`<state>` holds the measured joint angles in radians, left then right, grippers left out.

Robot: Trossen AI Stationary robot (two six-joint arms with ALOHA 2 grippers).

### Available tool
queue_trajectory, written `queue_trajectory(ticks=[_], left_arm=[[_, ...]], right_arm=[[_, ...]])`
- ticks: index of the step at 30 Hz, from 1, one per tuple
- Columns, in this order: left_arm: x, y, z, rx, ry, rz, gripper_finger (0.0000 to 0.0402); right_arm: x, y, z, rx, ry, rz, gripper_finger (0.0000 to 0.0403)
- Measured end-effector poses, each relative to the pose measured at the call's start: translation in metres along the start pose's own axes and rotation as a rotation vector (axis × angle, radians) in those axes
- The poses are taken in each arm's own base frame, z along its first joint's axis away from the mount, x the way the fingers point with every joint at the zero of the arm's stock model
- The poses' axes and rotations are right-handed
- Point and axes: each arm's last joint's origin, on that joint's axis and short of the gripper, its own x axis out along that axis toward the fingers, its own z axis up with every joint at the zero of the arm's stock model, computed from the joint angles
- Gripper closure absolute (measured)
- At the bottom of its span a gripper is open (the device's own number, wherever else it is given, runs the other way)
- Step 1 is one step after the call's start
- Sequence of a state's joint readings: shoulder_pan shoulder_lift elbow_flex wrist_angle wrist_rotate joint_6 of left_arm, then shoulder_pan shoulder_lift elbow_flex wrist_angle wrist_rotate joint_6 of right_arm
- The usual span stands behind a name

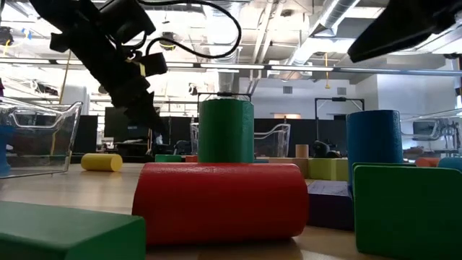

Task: Sort blocks by size
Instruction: Put the green arc block into the left transparent bin

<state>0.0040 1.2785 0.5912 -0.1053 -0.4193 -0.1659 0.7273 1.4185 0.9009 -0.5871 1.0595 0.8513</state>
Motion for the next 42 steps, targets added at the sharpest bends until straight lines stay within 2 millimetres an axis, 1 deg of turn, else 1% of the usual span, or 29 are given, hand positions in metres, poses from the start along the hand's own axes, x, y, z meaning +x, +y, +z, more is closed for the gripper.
queue_trajectory(ticks=[5,8,10,12,16,19,21,23,30,33,38,42], left_arm=[[0.009,-0.005,-0.007,0.02,0.035,-0.024,0.0215],[0.023,-0.013,-0.008,0.041,0.025,-0.035,0.0215],[0.033,-0.014,-0.011,0.063,0.06,0.045,0.0216],[0.041,-0.016,-0.01,0.072,0.06,0.084,0.0216],[0.057,-0.024,-0.012,0.1,0.1,0.08,0.0217],[0.068,-0.025,-0.014,0.093,0.129,0.102,0.0217],[0.075,-0.025,-0.015,0.089,0.145,0.115,0.0224],[0.078,-0.026,-0.015,0.085,0.151,0.116,0.024],[0.074,-0.028,-0.014,0.133,0.143,0.106,0.0332],[0.071,-0.03,-0.013,0.148,0.137,0.085,0.0362],[0.063,-0.033,-0.009,0.152,0.127,0.012,0.0362],[0.05,-0.035,-0.002,0.146,0.099,-0.061,0.0362]], right_arm=[[0.004,0.002,0.005,-0.02,-0.019,0.008,0.0154],[0.007,0.001,0.007,-0.022,-0.019,0.001,0.0154],[0.007,0.001,0.007,-0.021,-0.019,0.001,0.0154],[0.007,0.001,0.007,-0.02,-0.019,0.002,0.0154],[0.005,0.002,0.006,-0.024,-0.014,0.013,0.0154],[0.004,0.003,0.006,-0.026,-0.014,0.016,0.0154],[0.004,0.003,0.006,-0.025,-0.015,0.017,0.0154],[0.004,0.003,0.006,-0.023,-0.015,0.017,0.0154],[0.005,0.003,0.006,-0.022,-0.015,0.017,0.0154],[0.005,0.003,0.006,-0.021,-0.016,0.017,0.0154],[0.005,0.003,0.007,-0.015,-0.018,0.02,0.0154],[0.005,0.003,0.007,-0.014,-0.019,0.02,0.0154]])
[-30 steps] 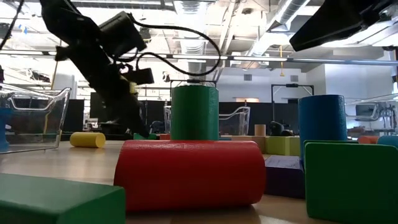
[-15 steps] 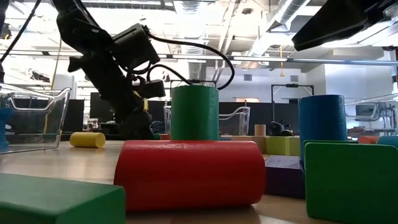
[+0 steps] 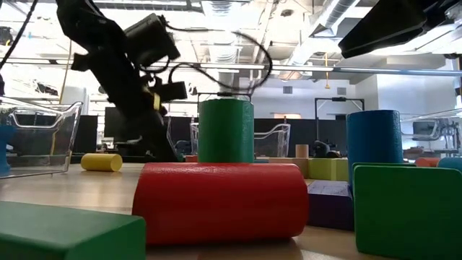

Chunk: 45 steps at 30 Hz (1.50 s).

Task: Sort blocks by size
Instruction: Put the green arc block into the left transparent bin

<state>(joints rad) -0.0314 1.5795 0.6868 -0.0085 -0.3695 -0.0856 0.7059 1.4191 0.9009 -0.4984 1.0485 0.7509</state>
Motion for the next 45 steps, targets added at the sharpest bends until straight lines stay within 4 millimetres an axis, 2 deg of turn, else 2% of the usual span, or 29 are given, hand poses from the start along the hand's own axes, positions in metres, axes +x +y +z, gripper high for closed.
queue_trajectory(ticks=[5,10,16,20,24,29,38,42,45], left_arm=[[-0.027,-0.004,0.01,0.006,-0.079,-0.072,0.0361],[-0.062,-0.012,0.021,0.028,-0.201,-0.22,0.0362],[-0.102,-0.023,0.031,0.091,-0.38,-0.448,0.0361],[-0.119,-0.035,0.036,0.167,-0.496,-0.617,0.036],[-0.127,-0.044,0.038,0.241,-0.569,-0.726,0.036],[-0.133,-0.05,0.039,0.275,-0.626,-0.788,0.0359],[-0.141,-0.058,0.044,0.316,-0.729,-0.914,0.0359],[-0.135,-0.065,0.043,0.337,-0.725,-0.957,0.0359],[-0.129,-0.07,0.042,0.353,-0.715,-0.986,0.0359]], right_arm=[[-0.001,0.003,0.001,-0.015,-0.012,0.016,0.0154],[-0.007,0.011,0.007,-0.073,-0.063,0.07,0.0154],[-0.01,0.034,0.015,-0.203,-0.18,0.14,0.0154],[-0.003,0.054,0.015,-0.332,-0.262,0.144,0.0154],[0.008,0.071,0.013,-0.465,-0.345,0.117,0.0154],[0.019,0.083,0.016,-0.565,-0.443,0.06,0.0153],[0.045,0.094,0.034,-0.556,-0.538,0.156,0.0153],[0.053,0.101,0.046,-0.59,-0.537,0.152,0.0153],[0.055,0.104,0.054,-0.581,-0.534,0.213,0.0153]])
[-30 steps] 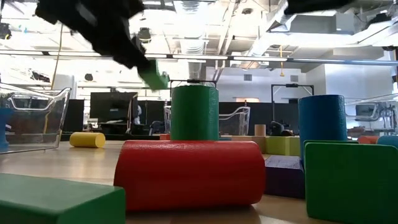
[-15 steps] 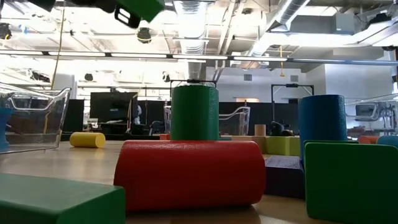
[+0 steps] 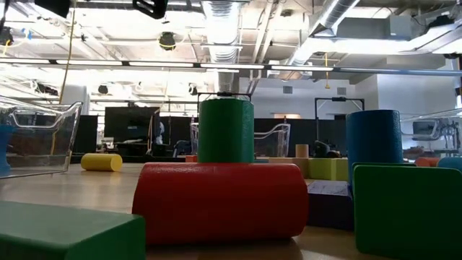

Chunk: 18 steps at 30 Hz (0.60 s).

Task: Sort blocks by size
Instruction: Put the green arc block into the left transparent bin

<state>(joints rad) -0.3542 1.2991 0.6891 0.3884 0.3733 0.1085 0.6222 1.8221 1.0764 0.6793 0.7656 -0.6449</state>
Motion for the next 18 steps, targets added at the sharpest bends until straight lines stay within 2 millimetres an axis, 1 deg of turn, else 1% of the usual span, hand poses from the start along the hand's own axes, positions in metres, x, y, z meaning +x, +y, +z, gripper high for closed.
queue_trajectory(ticks=[5,10,18], left_arm=[[0.004,0.001,-0.002,0.009,-0.013,-0.023,0.0359],[0.004,0.001,-0.002,0.016,-0.014,-0.023,0.0359],[0.004,0.001,-0.001,0.014,-0.021,-0.022,0.0359]], right_arm=[[0.005,-0.001,0.0,0.025,0.04,0.038,0.0153],[0.01,-0.003,-0.004,0.085,0.048,0.076,0.015],[0.014,-0.005,-0.006,0.128,0.021,0.127,0.0116]])
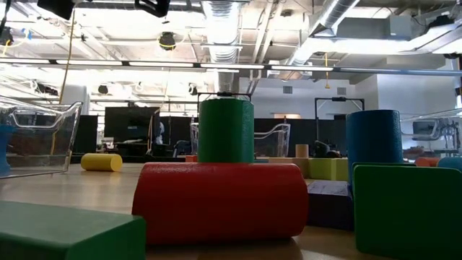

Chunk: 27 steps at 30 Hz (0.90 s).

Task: Sort blocks by size
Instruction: Put the green arc block into the left transparent bin

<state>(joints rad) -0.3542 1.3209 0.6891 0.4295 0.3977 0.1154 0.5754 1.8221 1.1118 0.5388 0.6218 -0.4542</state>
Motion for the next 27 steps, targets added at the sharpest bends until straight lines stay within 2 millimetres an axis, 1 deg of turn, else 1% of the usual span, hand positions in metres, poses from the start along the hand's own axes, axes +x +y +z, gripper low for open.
queue_trajectory(ticks=[9,17,27], left_arm=[[0.0,-0.001,0.003,0.006,-0.037,-0.04,0.0359],[0.001,0.0,0.005,0.017,-0.064,-0.037,0.0359],[0.001,0.0,0.01,0.039,-0.108,-0.031,0.0359]], right_arm=[[0.006,-0.007,-0.001,0.041,-0.049,0.055,0.0075],[0.007,-0.009,0.001,0.025,-0.087,0.084,0.0074],[0.008,-0.013,0.004,0.02,-0.123,0.061,0.0074]])
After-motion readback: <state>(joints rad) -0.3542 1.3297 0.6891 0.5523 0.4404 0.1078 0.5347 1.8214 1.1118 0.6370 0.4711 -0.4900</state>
